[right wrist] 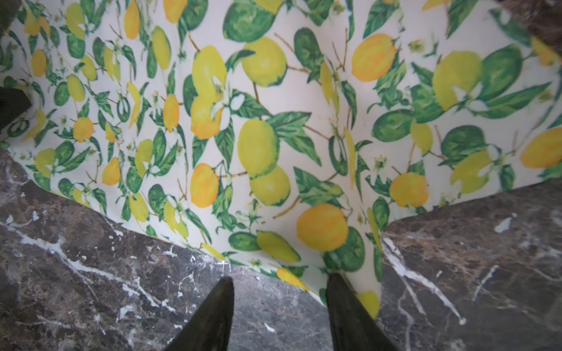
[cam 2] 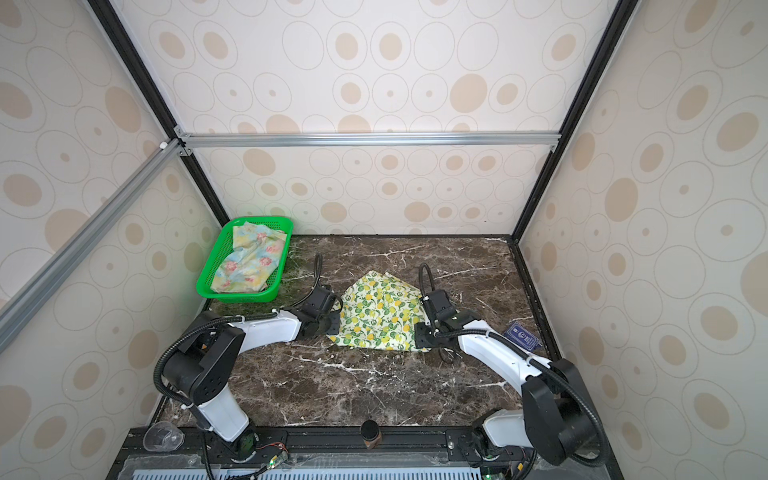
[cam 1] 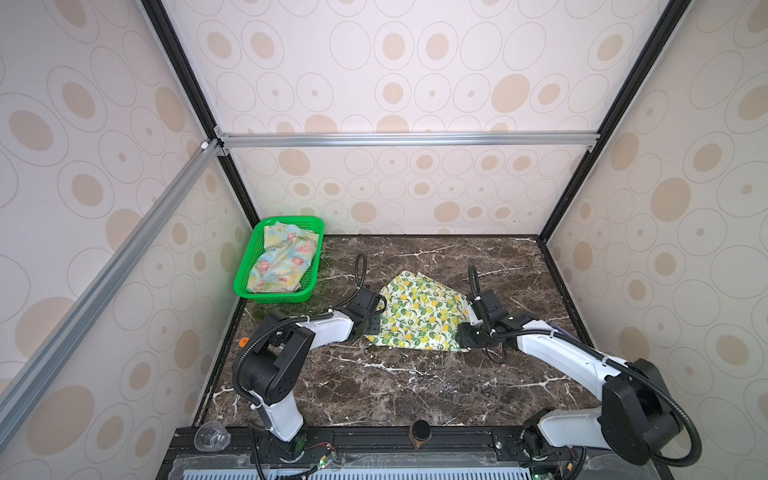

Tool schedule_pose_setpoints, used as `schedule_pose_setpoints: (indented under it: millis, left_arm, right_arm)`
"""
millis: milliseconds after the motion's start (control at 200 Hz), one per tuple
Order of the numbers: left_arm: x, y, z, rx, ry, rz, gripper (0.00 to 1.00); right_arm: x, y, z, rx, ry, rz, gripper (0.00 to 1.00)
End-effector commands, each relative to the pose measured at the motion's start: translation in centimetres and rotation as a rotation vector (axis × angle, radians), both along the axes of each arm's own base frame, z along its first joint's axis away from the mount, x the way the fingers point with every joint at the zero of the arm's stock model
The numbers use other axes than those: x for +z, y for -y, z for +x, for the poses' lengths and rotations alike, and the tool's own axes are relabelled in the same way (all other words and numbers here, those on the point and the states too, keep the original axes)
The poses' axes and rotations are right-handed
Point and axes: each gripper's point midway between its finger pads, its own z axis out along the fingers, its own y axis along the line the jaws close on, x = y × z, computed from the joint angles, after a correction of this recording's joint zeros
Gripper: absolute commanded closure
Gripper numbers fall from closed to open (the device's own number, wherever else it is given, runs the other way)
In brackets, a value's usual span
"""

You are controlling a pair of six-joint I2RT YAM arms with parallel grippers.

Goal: Fold and stack the skirts

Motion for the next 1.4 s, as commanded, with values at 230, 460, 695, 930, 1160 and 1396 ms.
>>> schedule_pose_setpoints:
  millis: [230, 460, 695, 930, 1160, 1396]
  left_arm:
    - [-0.2, 0.0, 1.8, 0.037, 0.004, 0.018, 0.61]
    - [2.5, -4.4, 1.9, 0.153, 0.019, -0.047, 0.47]
    - [2.3, -6.9, 2.1, 0.201, -0.011, -0.075, 0.40]
    - [0.5, -6.5, 2.2, 0.196, -0.043, -0.122, 0.50]
    - [0.0, -6.2, 1.9, 0.187, -0.057, -0.140, 0.60]
    - [-0.6, -5.8, 1.5, 0.173, -0.076, -0.161, 1.00]
  right_arm:
    - [-3.2, -1.7, 3.6, -0.025, -0.019, 0.002, 0.53]
    - [-0.5, -0.9, 3.7, -0.011, 0.049, 0.002, 0.49]
    - [2.0, 1.5, 3.6, -0.073, 0.082, 0.061, 0.46]
    - [2.9, 3.6, 4.1, -0.131, 0.106, 0.088, 0.45]
    - [2.9, 4.4, 4.2, -0.161, 0.101, 0.096, 0.45]
    - [2.3, 3.9, 3.1, -0.158, 0.052, 0.135, 0.45]
